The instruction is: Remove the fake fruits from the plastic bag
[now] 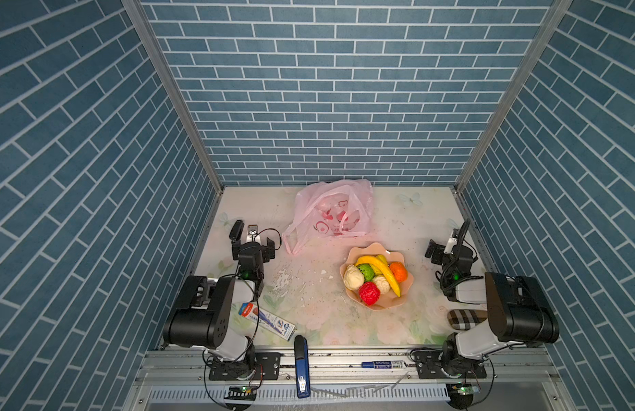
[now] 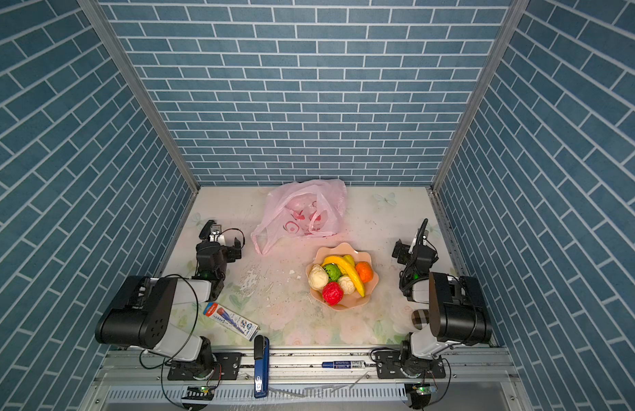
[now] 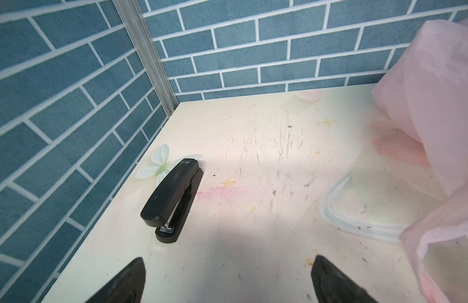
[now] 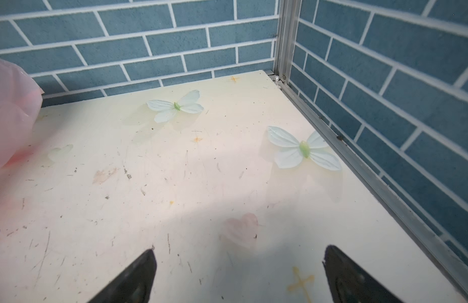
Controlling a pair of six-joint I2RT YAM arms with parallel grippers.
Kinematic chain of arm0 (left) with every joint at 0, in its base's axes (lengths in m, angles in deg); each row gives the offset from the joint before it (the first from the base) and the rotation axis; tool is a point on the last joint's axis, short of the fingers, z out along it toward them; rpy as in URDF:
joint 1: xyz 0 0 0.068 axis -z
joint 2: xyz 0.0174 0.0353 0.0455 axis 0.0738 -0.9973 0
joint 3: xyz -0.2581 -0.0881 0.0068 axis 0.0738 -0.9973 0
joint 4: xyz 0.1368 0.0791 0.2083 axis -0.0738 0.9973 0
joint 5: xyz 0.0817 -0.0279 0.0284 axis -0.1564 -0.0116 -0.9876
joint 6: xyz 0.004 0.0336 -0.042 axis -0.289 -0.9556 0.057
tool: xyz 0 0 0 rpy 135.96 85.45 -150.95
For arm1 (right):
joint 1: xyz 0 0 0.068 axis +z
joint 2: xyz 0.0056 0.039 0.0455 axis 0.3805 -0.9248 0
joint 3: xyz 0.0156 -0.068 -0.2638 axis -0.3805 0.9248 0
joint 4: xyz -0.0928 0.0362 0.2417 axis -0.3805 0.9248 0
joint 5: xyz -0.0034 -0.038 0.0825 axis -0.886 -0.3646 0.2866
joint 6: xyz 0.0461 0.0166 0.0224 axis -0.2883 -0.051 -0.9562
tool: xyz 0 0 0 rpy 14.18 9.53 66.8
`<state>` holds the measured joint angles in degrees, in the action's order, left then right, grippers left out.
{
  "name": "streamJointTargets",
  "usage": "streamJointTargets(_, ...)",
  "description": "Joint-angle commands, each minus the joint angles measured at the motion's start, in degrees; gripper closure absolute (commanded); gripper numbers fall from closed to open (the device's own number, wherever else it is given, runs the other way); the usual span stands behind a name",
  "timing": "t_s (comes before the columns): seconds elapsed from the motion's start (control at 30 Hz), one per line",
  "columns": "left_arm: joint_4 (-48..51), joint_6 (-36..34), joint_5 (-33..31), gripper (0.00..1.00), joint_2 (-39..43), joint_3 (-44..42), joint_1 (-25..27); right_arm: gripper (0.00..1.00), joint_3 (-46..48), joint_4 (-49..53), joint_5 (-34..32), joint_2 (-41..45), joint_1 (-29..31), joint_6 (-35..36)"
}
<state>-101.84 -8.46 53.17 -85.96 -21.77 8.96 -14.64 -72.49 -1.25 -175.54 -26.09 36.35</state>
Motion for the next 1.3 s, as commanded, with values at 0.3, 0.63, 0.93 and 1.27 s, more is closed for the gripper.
streamJointTargets(0.3, -0.6, 0.5, 0.1, 0.01, -0.2, -0.4, -0.3, 0.01, -1.2, 1.3, 1.0, -0.1, 0.4, 2.4)
streamJointTargets(0.63, -0.5, 0.4, 0.1, 0.01, -0.2, -0.5, -0.3, 0.01, -1.7, 2.0, 1.6, -0.2, 0.6, 3.0)
streamJointTargets(0.93, -0.6, 0.5, 0.1, 0.01, -0.2, -0.4, -0.3, 0.01, -2.4, 3.2, 3.7, -0.3, 0.6, 3.9)
streamJointTargets(1.27, -0.6, 0.5, 0.1, 0.01, -0.2, -0.5, -0.3, 0.01, -2.5, 3.4, 3.7, -0.4, 0.6, 3.9)
